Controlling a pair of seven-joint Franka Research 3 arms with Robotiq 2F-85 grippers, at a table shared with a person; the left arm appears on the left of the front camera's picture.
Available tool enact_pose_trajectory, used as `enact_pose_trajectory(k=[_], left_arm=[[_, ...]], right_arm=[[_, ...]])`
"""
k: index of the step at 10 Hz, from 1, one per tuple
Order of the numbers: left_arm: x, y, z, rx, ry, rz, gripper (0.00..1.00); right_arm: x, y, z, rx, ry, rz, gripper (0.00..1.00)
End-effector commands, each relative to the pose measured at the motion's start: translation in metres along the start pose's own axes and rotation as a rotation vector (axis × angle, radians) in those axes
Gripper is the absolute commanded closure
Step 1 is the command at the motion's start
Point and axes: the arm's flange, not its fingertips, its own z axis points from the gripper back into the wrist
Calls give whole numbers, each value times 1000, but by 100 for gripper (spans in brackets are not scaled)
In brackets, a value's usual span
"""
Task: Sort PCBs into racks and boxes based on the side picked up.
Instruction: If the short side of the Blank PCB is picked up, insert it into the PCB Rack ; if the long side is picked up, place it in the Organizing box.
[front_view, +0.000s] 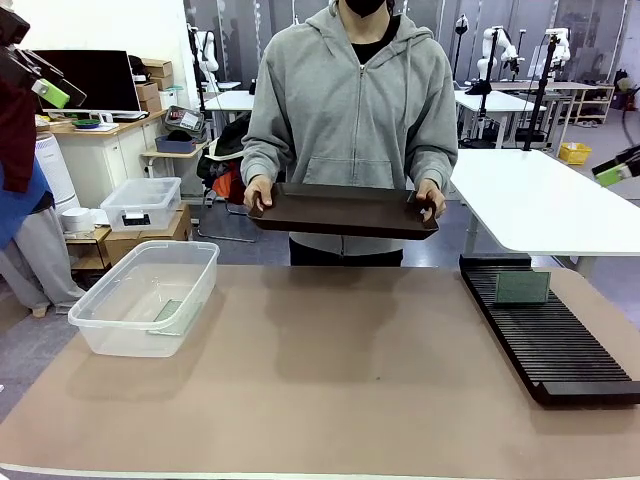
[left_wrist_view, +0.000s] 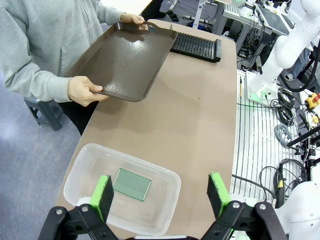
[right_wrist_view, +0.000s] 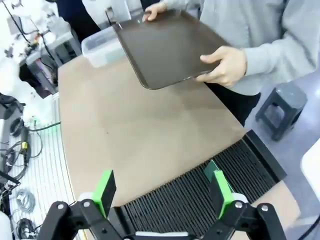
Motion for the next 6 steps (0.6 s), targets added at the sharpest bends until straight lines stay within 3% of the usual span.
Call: enact_pose_trajectory(k=[1, 4, 6], left_arm=[[-1, -3, 0, -4, -6, -1, 0], [-1, -3, 0, -4, -6, -1, 0], [-1, -3, 0, -4, -6, -1, 0]], right_arm=[[12, 15, 14, 2, 110, 6, 0], [33, 25, 40, 31, 255, 39, 0], [29, 19, 38, 41, 239, 114, 0]])
